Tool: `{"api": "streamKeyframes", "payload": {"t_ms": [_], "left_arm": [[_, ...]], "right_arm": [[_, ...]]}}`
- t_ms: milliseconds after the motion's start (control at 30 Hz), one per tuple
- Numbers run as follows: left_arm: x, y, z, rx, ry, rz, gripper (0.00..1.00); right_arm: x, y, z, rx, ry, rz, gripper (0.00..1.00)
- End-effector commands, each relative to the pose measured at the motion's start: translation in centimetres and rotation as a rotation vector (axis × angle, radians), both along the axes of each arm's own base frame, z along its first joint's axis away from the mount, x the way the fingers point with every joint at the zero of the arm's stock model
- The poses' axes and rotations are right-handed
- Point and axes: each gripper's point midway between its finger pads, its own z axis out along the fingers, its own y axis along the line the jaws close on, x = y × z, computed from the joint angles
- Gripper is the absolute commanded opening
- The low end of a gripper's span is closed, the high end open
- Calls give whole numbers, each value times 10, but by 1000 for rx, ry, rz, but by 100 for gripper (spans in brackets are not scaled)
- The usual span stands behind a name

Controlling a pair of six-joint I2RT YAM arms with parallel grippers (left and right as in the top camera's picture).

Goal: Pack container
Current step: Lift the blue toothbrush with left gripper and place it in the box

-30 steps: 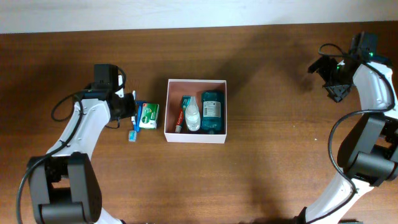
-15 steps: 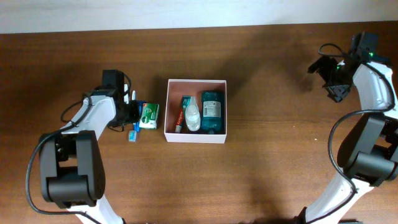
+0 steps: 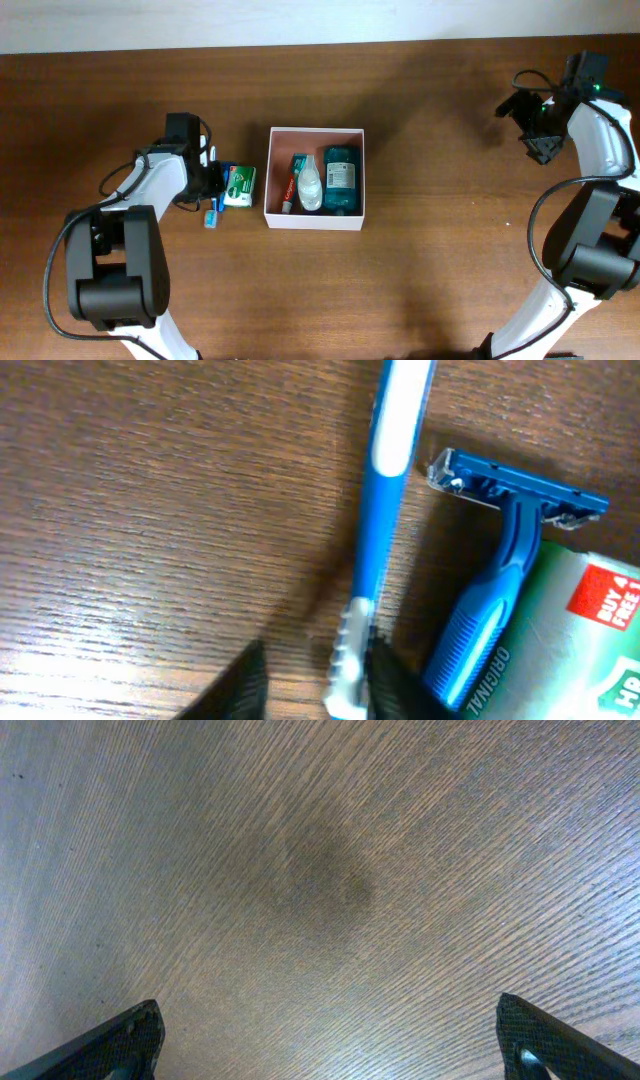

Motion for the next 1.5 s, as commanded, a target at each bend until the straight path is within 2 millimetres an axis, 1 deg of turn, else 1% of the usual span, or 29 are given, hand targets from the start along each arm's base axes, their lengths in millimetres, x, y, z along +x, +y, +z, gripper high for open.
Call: {"api": "streamKeyframes", "payload": {"t_ms": [0,67,100,233,300,400,467,533,633,700,767,833,867,900,967,1033,1167,1267,1367,1467], "left_arm": [[-5,-1,-12,-11,33,-4,13],[-5,-1,-12,-11,33,-5,5],[-5,-1,-12,-11,33,-5,4],[-5,-1,-12,-11,33,-5,4],[-6,-1,-11,-11,35,-4,0],[-6,-1,-3,-11,43,-4,0],[-4,-1,12,-11,37,-5,1],[0,-1,32,-10,11,-4,1],[8,-2,70,-11,-61,-8,1],[12,-8,95,-25,-120,-20,0],[14,-21,121,-68,-191,-47,1],[15,-40,146,-126,-263,-92,1],[15,-46,153,-142,-282,-107,1],[16,-58,164,-166,-315,-137,1],[17,-76,175,-189,-358,-184,1],[20,-95,180,-198,-385,-230,1],[21,-132,182,-214,-415,-315,1],[19,-155,180,-217,-423,-368,1],[19,-161,169,-167,-406,-376,1],[17,-172,150,-157,-360,-399,1]], "right_arm": [[0,-5,1,-15,-1,-3,99],[0,-5,1,-15,-1,-3,99],[0,-5,1,-15,-1,-3,99],[0,-5,1,-15,-1,-3,99],[0,-5,1,-15,-1,-3,99],[0,-5,1,-15,-1,-3,99],[0,-5,1,-15,-1,-3,99],[0,-5,1,-15,-1,-3,98],[0,-5,1,-15,-1,-3,99],[0,-5,1,-15,-1,-3,99],[0,-5,1,-15,-1,-3,98],[0,-5,1,-15,-1,-3,99],[0,-5,1,-15,-1,-3,99],[0,-5,1,-15,-1,-3,99],[0,-5,1,-15,-1,-3,99],[0,-5,1,-15,-1,-3,99],[0,-5,1,-15,-1,-3,99],[0,-5,1,-15,-1,-3,99],[0,-5,1,-15,-1,-3,99],[0,-5,1,-15,-1,-3,99]]}}
